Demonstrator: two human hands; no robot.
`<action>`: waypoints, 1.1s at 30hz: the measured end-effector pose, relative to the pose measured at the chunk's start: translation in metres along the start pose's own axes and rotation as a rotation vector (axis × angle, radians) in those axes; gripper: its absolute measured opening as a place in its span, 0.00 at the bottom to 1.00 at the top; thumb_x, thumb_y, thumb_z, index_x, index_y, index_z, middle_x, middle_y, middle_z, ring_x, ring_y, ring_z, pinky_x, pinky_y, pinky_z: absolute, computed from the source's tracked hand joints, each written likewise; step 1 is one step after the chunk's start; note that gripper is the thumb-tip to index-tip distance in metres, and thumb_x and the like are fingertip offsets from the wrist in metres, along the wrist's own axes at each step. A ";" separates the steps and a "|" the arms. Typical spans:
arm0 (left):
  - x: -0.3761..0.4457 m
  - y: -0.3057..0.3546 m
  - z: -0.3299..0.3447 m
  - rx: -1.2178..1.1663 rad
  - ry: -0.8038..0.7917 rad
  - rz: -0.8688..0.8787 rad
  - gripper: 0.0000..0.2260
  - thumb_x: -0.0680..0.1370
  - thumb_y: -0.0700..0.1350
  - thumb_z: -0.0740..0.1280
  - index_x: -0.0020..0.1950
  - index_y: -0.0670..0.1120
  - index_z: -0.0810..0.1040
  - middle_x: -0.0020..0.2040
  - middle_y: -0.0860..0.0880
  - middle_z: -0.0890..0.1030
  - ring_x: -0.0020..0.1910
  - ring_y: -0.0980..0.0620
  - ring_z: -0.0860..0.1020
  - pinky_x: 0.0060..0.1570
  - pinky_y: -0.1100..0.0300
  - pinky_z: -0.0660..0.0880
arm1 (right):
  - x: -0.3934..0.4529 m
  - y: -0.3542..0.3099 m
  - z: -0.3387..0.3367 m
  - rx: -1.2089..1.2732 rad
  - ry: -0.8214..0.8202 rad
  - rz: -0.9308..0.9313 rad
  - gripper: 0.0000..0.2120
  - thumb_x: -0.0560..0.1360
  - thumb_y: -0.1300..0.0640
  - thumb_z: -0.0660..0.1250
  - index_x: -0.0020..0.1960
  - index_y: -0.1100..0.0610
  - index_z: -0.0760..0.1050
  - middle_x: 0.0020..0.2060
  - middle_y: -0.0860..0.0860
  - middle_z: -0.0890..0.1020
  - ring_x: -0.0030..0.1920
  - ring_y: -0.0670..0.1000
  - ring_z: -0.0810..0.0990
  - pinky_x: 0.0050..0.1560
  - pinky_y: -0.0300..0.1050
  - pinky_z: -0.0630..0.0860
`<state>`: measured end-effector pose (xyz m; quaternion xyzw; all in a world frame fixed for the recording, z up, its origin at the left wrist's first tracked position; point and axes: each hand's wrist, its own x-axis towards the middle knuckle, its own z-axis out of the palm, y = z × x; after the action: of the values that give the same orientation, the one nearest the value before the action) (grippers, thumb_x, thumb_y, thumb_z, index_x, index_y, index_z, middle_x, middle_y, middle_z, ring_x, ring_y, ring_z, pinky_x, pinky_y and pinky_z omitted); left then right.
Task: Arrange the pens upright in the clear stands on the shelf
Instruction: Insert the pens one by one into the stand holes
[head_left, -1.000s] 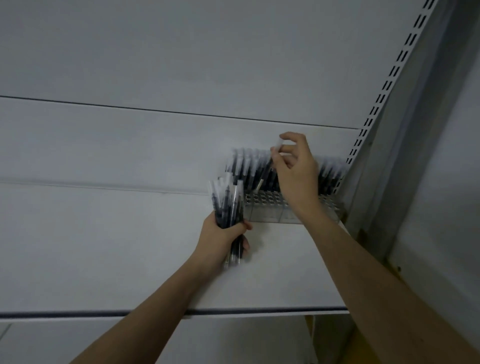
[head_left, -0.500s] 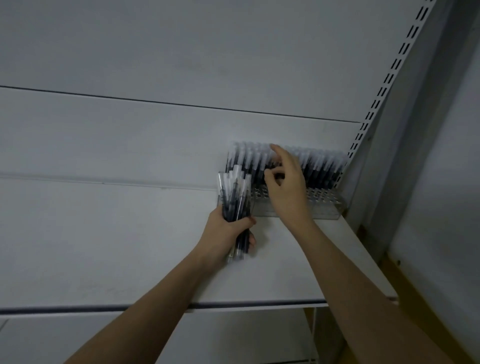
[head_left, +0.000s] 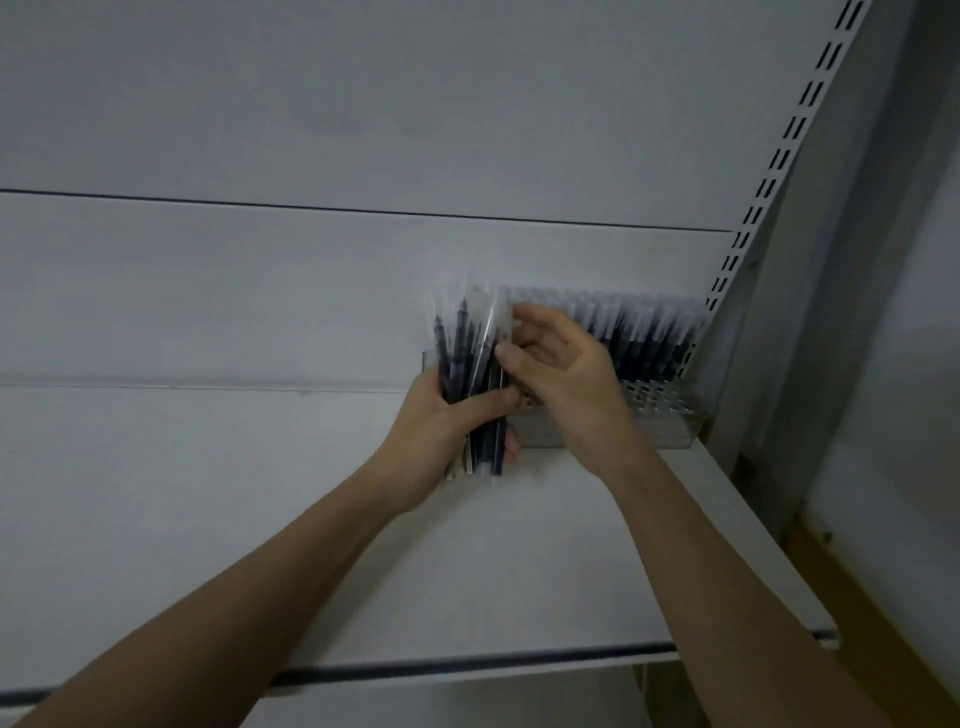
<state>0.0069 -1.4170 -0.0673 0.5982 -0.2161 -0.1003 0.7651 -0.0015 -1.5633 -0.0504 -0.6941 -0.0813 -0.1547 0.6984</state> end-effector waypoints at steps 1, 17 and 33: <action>0.005 0.002 -0.001 -0.008 0.003 0.024 0.02 0.77 0.33 0.67 0.48 0.38 0.76 0.33 0.43 0.80 0.29 0.43 0.79 0.30 0.56 0.77 | 0.006 -0.004 0.000 -0.005 -0.014 -0.016 0.15 0.74 0.61 0.74 0.59 0.52 0.77 0.46 0.51 0.83 0.48 0.47 0.83 0.49 0.40 0.79; 0.021 -0.016 -0.031 0.055 0.195 0.321 0.07 0.79 0.33 0.65 0.45 0.43 0.74 0.31 0.43 0.76 0.24 0.43 0.75 0.30 0.52 0.75 | 0.039 -0.016 -0.035 0.092 0.252 -0.429 0.15 0.78 0.69 0.66 0.63 0.60 0.71 0.48 0.57 0.86 0.46 0.55 0.85 0.52 0.49 0.82; 0.024 -0.020 -0.034 -0.066 0.257 0.318 0.06 0.80 0.34 0.63 0.54 0.42 0.70 0.29 0.47 0.74 0.24 0.46 0.73 0.25 0.57 0.73 | 0.042 0.008 -0.037 -0.337 0.138 -0.453 0.13 0.77 0.65 0.67 0.58 0.52 0.71 0.50 0.53 0.82 0.45 0.55 0.84 0.49 0.45 0.81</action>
<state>0.0463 -1.4023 -0.0878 0.5390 -0.2051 0.0919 0.8118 0.0366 -1.6045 -0.0454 -0.7523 -0.1598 -0.3646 0.5249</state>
